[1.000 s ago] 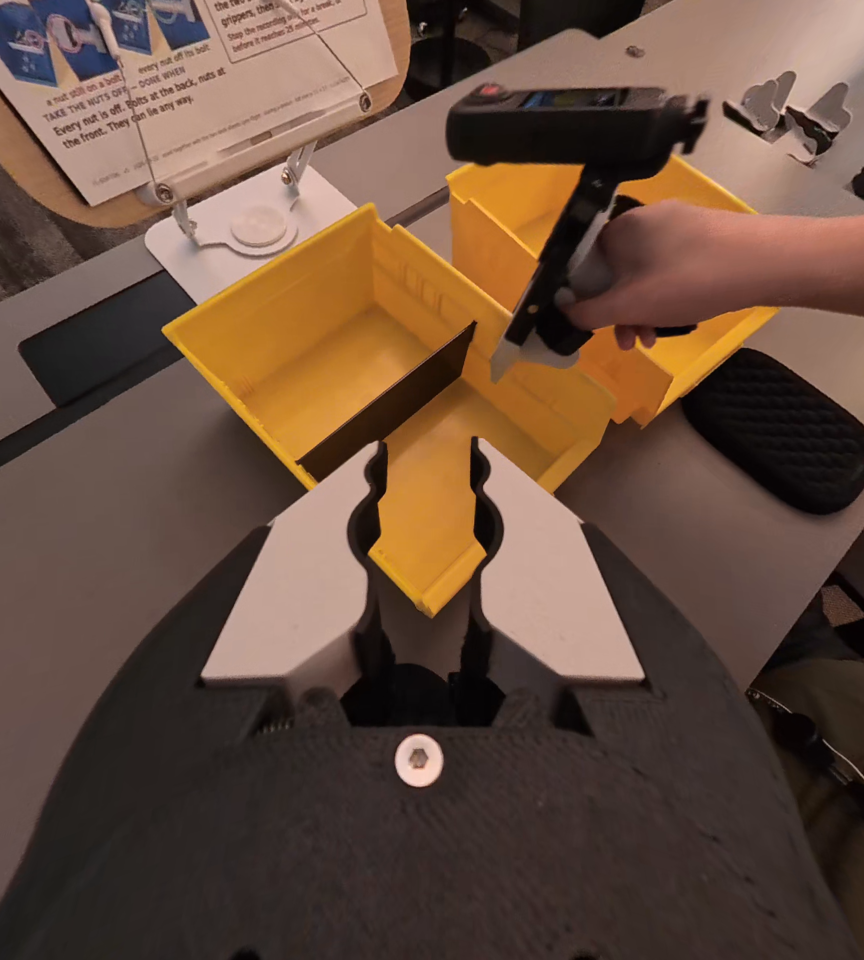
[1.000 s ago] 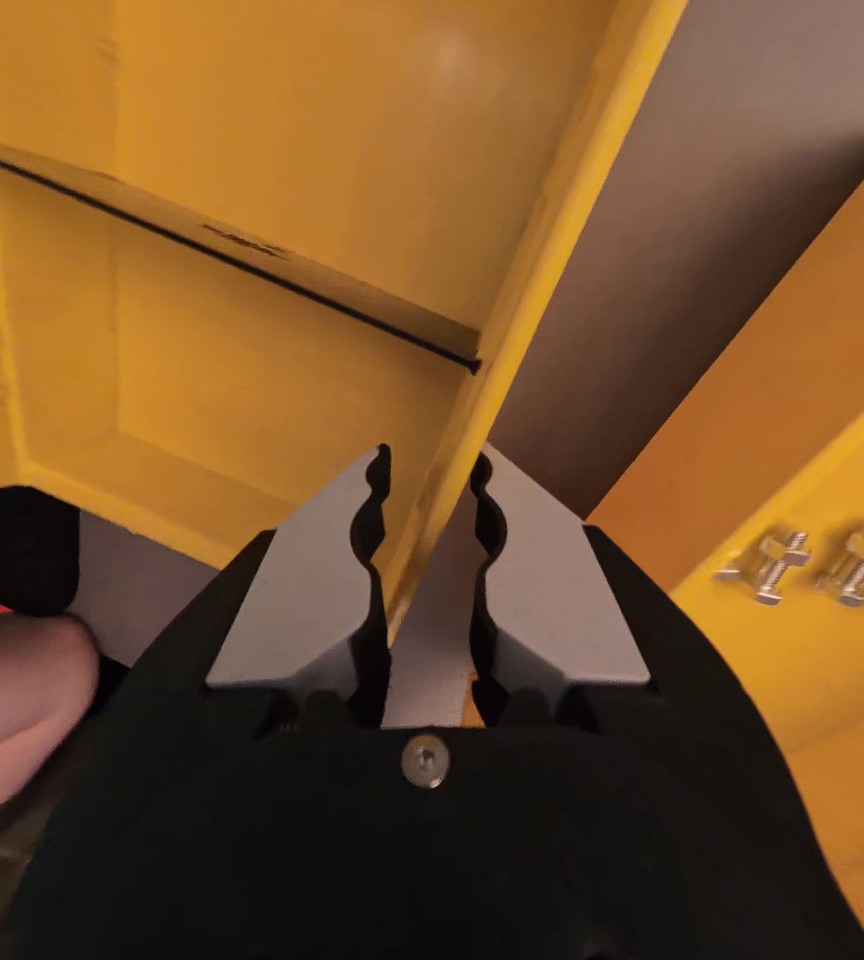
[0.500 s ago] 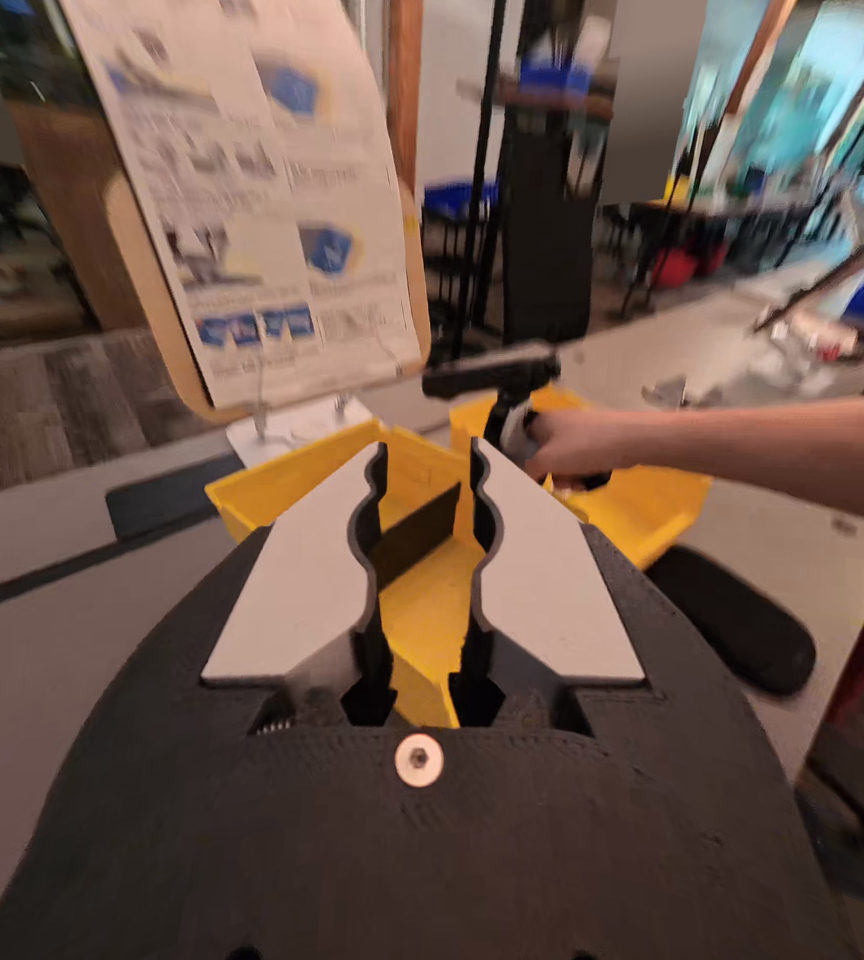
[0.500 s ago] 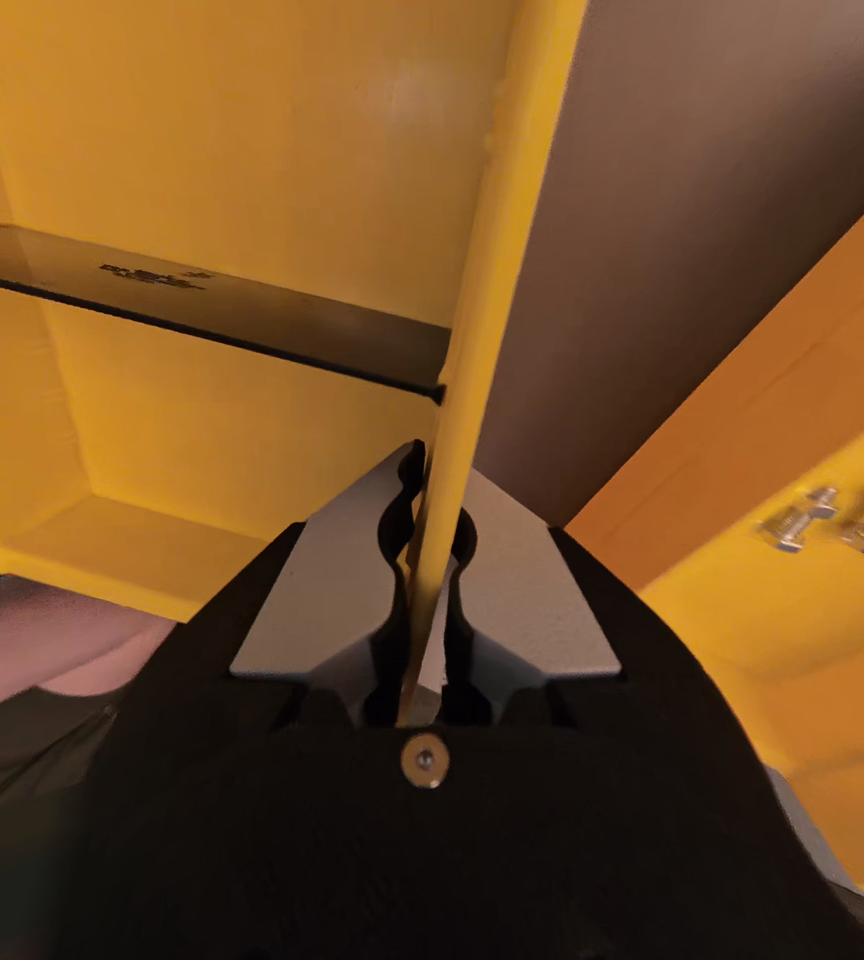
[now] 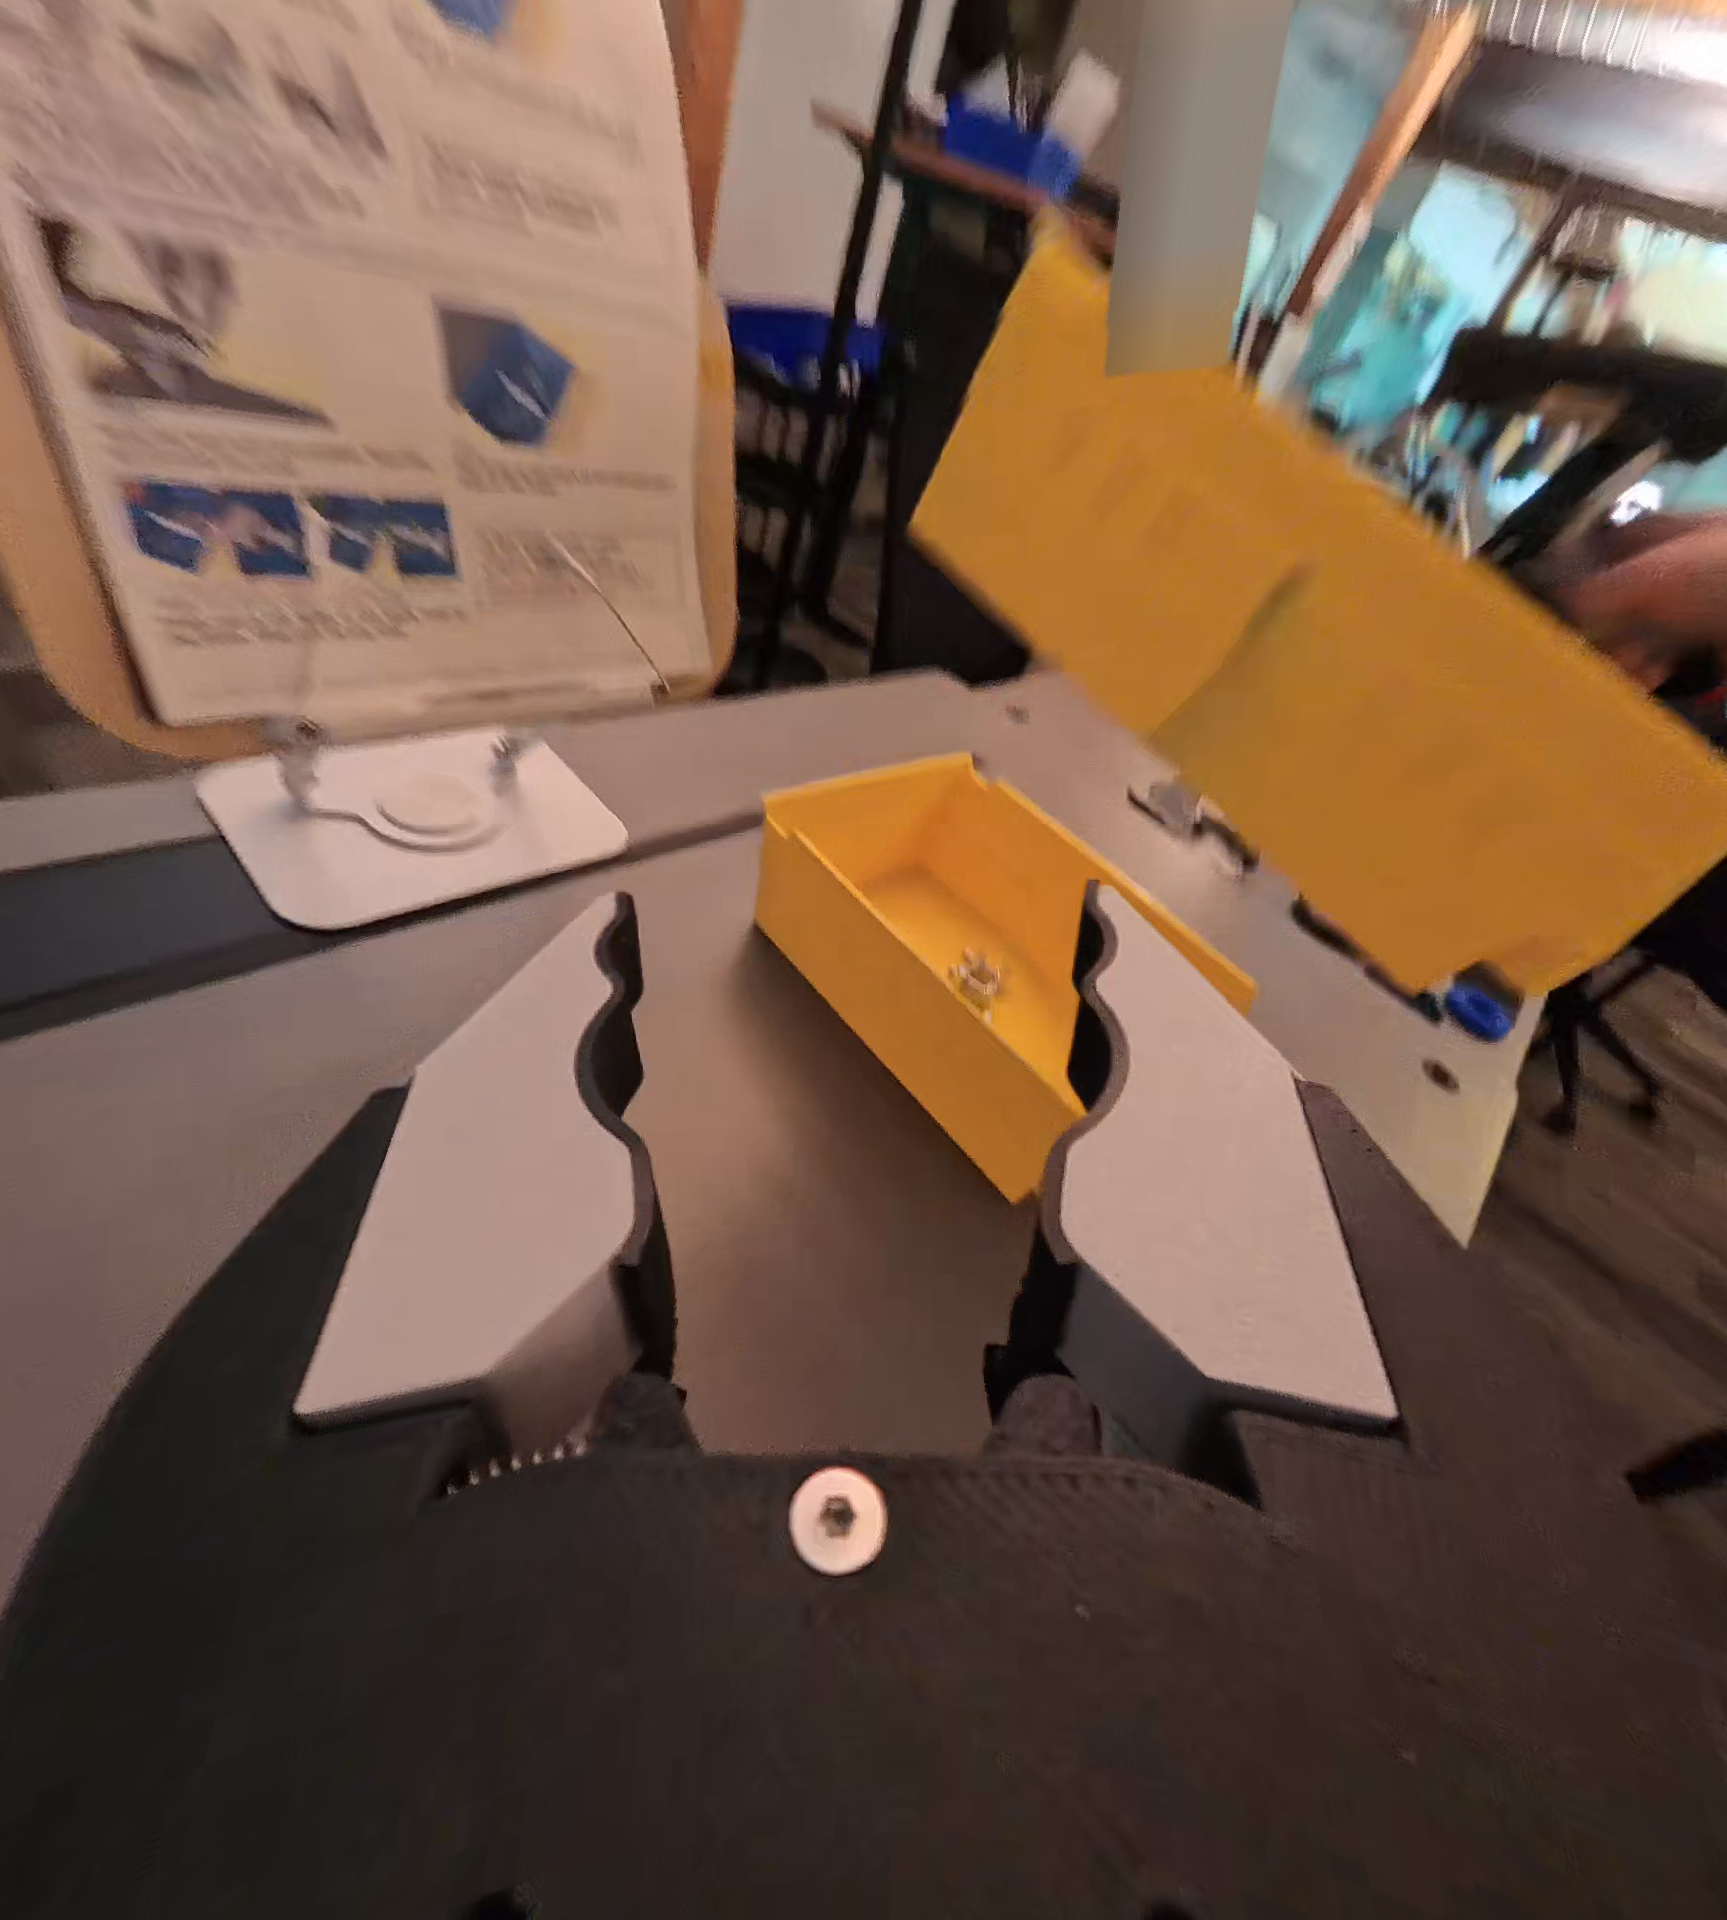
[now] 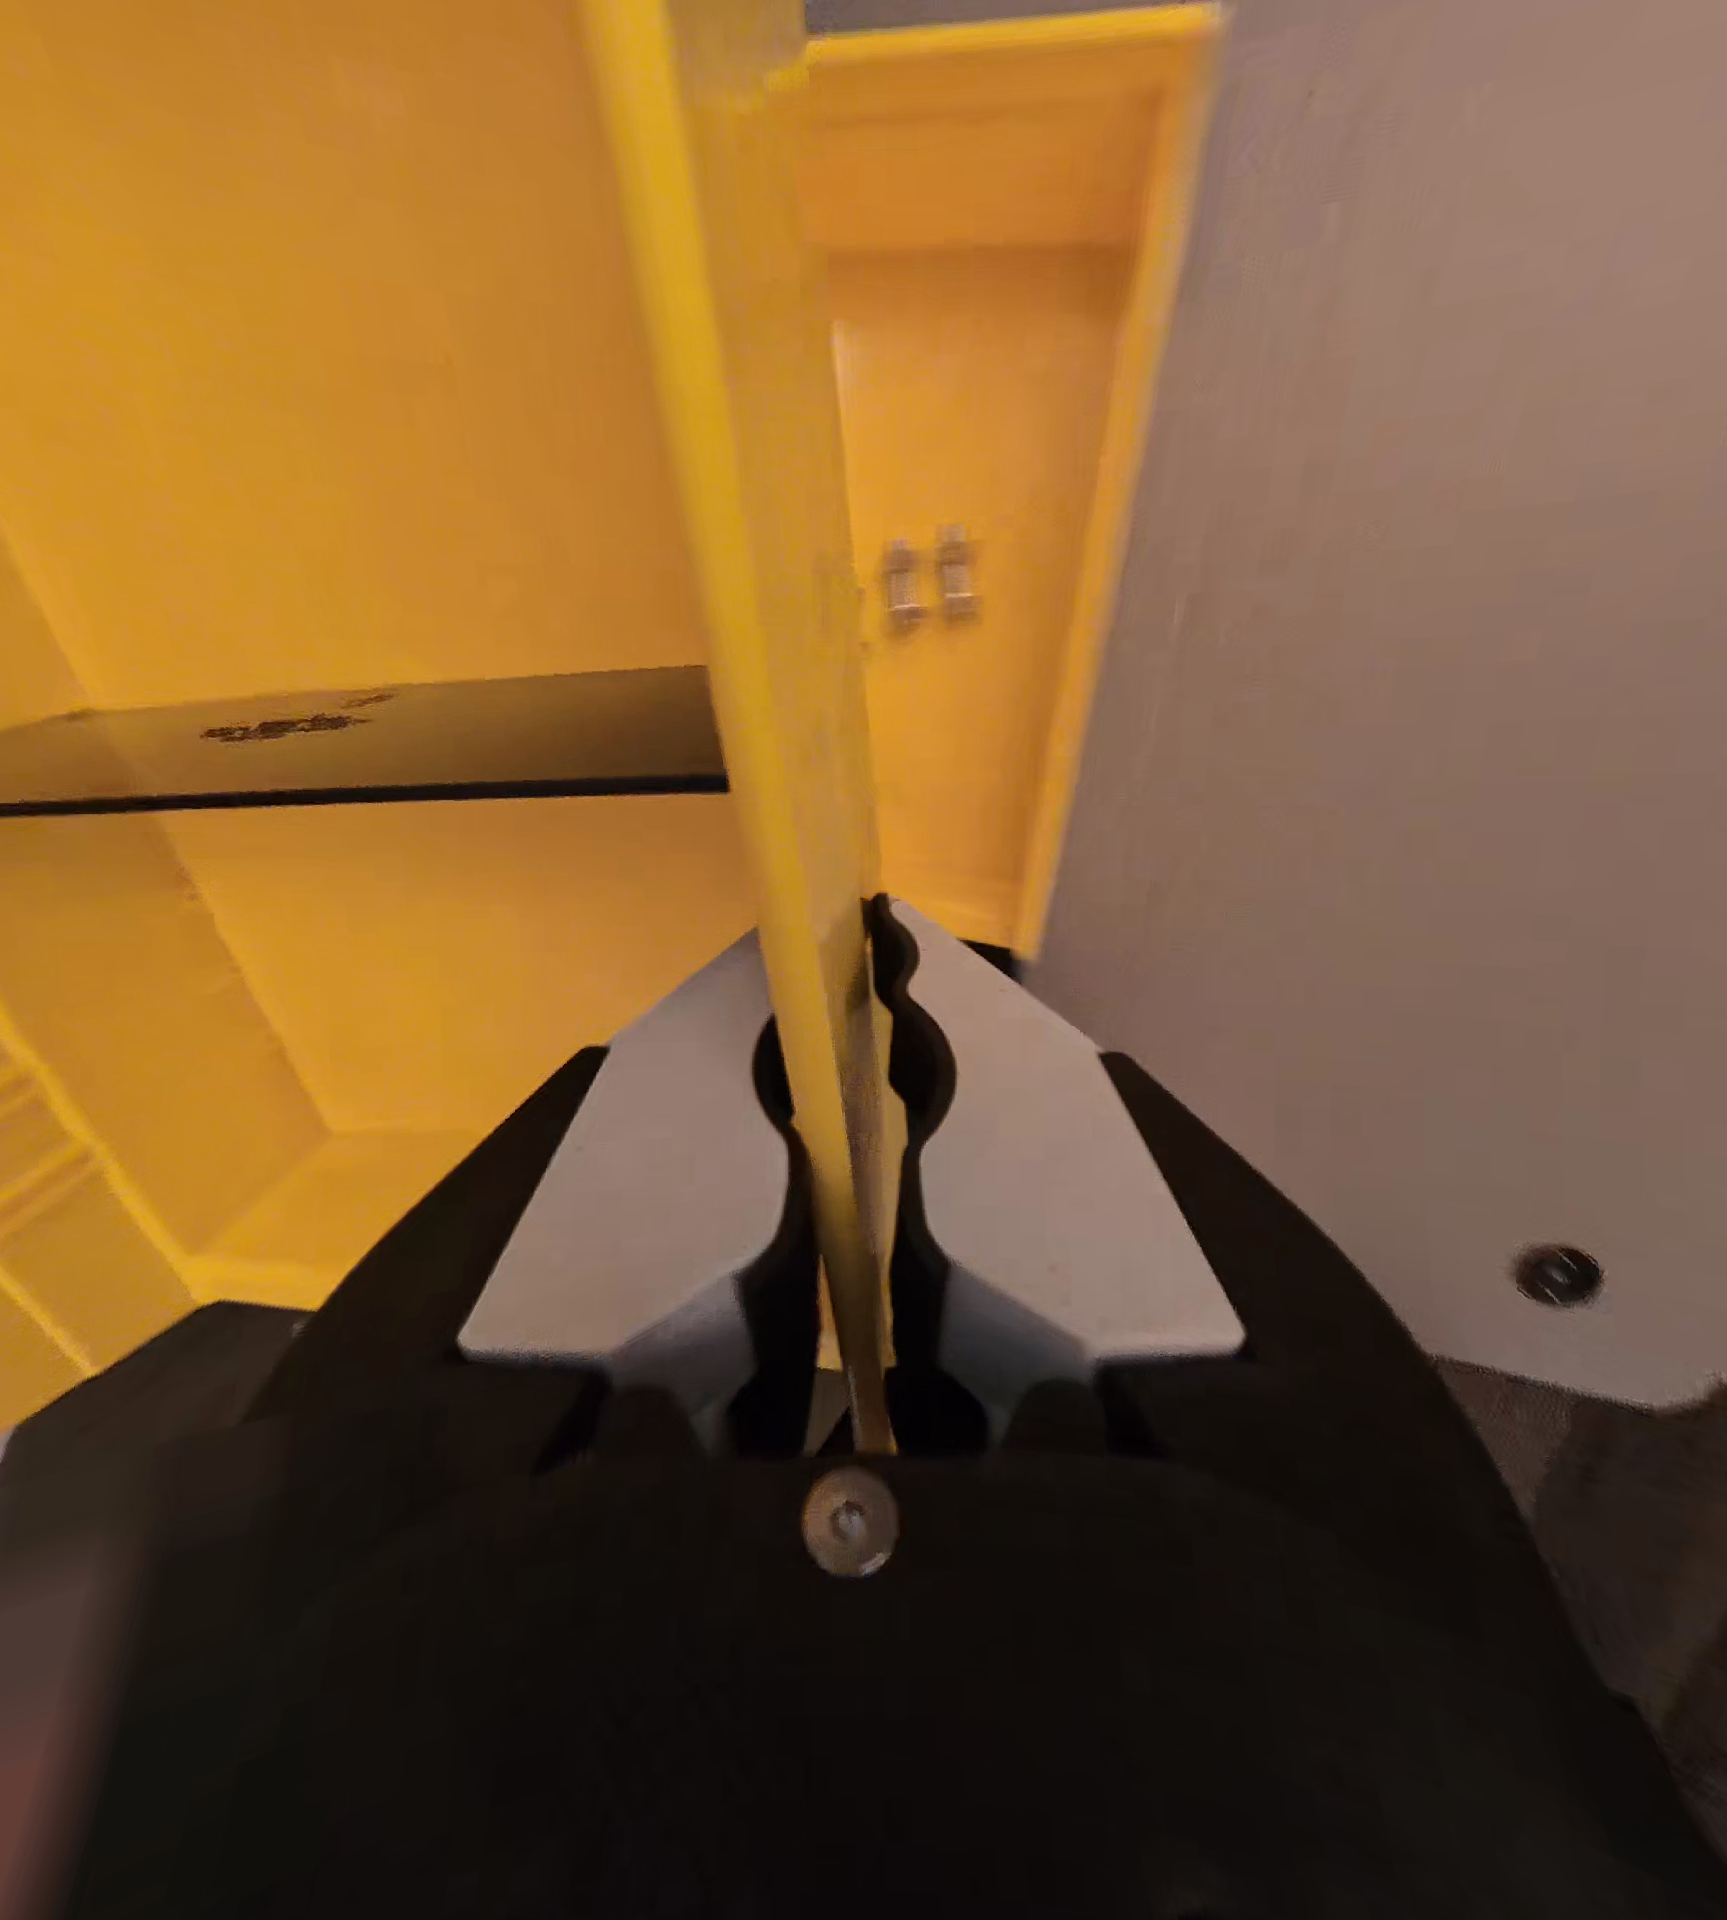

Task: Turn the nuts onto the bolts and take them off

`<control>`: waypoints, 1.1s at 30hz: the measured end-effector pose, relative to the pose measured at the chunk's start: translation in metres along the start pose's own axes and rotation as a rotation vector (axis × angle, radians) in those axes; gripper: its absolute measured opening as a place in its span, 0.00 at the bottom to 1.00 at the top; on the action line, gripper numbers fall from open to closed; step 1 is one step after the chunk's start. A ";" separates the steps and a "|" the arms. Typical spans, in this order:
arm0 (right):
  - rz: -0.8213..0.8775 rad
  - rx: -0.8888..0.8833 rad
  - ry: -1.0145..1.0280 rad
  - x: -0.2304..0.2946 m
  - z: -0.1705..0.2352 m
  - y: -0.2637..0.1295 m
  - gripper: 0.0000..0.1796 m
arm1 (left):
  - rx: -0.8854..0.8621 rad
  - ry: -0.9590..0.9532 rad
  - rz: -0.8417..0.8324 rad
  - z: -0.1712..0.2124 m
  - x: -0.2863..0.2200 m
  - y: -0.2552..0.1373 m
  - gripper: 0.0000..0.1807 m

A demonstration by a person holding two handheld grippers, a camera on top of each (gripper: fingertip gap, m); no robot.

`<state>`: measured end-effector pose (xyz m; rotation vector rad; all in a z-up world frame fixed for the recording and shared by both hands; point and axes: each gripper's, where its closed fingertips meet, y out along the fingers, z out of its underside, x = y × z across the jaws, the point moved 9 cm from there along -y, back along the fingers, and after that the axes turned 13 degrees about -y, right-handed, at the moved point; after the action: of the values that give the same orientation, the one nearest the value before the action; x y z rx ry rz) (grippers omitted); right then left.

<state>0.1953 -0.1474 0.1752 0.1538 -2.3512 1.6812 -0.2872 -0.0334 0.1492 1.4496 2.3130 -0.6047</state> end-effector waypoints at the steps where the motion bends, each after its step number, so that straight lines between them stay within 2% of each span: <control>1: 0.043 -0.024 0.037 -0.021 0.012 -0.014 0.01 | 0.064 0.000 -0.003 0.006 0.002 0.022 0.47; 4: 0.158 -0.060 0.137 -0.074 0.047 -0.040 0.01 | 0.290 -0.024 0.009 0.037 0.002 0.100 0.53; 7: 0.193 -0.061 0.229 -0.111 0.079 -0.046 0.01 | 0.489 -0.079 0.078 0.088 -0.007 0.176 0.54; 9: 0.188 -0.057 0.272 -0.128 0.096 -0.045 0.01 | 0.618 -0.098 0.065 0.120 -0.010 0.211 0.61; 14: 0.163 -0.052 0.336 -0.158 0.124 -0.035 0.01 | 0.758 -0.023 -0.035 0.169 -0.016 0.242 0.67; 19: 0.171 -0.027 0.362 -0.181 0.140 -0.028 0.01 | 0.887 0.029 -0.056 0.192 -0.020 0.251 0.69; 22: 0.194 -0.014 0.370 -0.190 0.145 -0.025 0.01 | 0.968 0.040 -0.032 0.197 -0.020 0.250 0.59; 23: 0.201 -0.009 0.370 -0.191 0.147 -0.024 0.01 | 0.973 0.036 -0.013 0.196 -0.018 0.249 0.50; 24: 0.207 -0.003 0.369 -0.192 0.148 -0.023 0.01 | 0.976 0.033 0.005 0.193 -0.016 0.248 0.36; 28: 0.222 0.020 0.362 -0.194 0.149 -0.017 0.02 | 0.900 0.135 -0.143 0.169 0.020 0.241 0.11; 31: 0.231 0.041 0.350 -0.193 0.147 -0.010 0.02 | 0.858 0.232 -0.275 0.150 0.051 0.228 0.07; 33: 0.236 0.054 0.339 -0.191 0.144 -0.005 0.02 | 0.864 0.187 -0.298 0.137 0.068 0.215 0.03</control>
<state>0.3603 -0.2955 0.0864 -0.3839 -2.1355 1.7132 -0.1129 0.0299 -0.0383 1.5128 2.5599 -1.7880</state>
